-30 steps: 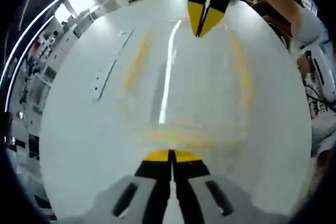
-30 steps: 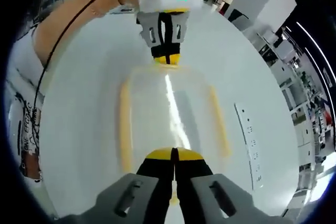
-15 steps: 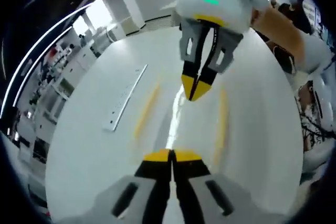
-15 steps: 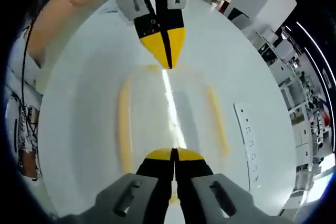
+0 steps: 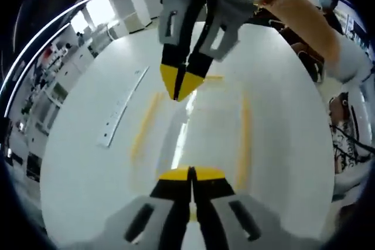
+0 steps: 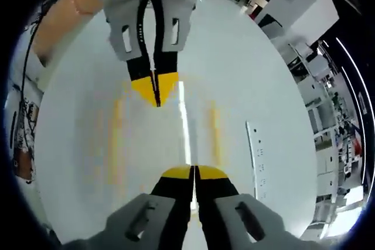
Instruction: Snap each plastic latch of the storage box into its locked position after aligning the lid with the box until every specified latch is closed and the lid sits flush.
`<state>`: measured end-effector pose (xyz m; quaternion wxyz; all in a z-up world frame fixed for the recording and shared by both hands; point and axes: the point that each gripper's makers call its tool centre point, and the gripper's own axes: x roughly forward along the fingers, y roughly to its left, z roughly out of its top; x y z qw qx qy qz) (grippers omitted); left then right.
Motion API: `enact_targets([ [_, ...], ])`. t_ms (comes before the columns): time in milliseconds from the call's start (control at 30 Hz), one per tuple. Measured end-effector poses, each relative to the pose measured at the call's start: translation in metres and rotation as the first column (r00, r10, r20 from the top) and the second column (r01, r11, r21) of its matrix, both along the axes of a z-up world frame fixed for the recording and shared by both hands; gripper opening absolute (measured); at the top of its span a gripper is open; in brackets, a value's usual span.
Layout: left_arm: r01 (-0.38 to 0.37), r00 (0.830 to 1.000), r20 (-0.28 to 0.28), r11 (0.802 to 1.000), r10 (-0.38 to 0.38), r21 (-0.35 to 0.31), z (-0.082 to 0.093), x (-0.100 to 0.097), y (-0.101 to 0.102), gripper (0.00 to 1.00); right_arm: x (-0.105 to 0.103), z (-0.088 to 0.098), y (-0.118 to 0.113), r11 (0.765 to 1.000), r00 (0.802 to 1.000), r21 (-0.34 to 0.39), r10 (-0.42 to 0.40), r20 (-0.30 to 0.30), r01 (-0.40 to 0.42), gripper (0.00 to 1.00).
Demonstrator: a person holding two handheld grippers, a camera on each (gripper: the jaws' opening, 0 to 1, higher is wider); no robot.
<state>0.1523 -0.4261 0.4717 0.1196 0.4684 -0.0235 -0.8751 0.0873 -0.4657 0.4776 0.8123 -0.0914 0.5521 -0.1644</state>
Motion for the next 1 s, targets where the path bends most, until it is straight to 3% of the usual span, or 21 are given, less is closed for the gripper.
enact_targets([
  [133, -0.005, 1.0, 0.003, 1.0, 0.005, 0.006, -0.002, 0.002, 0.001, 0.0, 0.0, -0.004, -0.027, 0.999, 1.0, -0.036, -0.011, -0.026, 0.01, 0.06],
  [333, -0.023, 0.999, 0.035, 0.999, 0.022, 0.023, -0.005, 0.0, 0.004, 0.0, 0.008, -0.017, -0.053, 1.0, 1.0, -0.024, 0.0, -0.023, -0.001, 0.0],
  [500, -0.056, 0.997, 0.048, 0.998, 0.054, 0.04, -0.006, 0.0, 0.004, 0.0, 0.008, -0.034, -0.059, 0.999, 0.999, 0.032, 0.037, -0.03, -0.036, 0.0],
  [533, -0.066, 0.997, 0.049, 0.997, 0.064, 0.041, -0.006, 0.0, 0.005, 0.0, 0.009, -0.039, -0.055, 0.996, 0.998, 0.071, 0.052, -0.022, -0.051, 0.0],
  [633, -0.077, 0.996, 0.052, 0.996, 0.075, 0.033, -0.007, -0.001, 0.007, 0.0, 0.008, -0.04, -0.064, 0.993, 0.996, 0.078, 0.085, -0.009, -0.084, 0.0],
  [800, -0.08, 0.995, 0.052, 0.997, 0.079, 0.019, -0.006, -0.002, 0.006, 0.0, 0.014, -0.042, -0.059, 0.97, 0.981, 0.147, 0.189, 0.049, -0.195, 0.0],
  [1000, -0.088, 0.994, 0.064, 0.996, 0.088, 0.011, -0.006, -0.001, 0.004, 0.0, 0.015, -0.046, -0.057, 0.944, 0.974, 0.24, 0.224, 0.046, -0.228, 0.0],
])
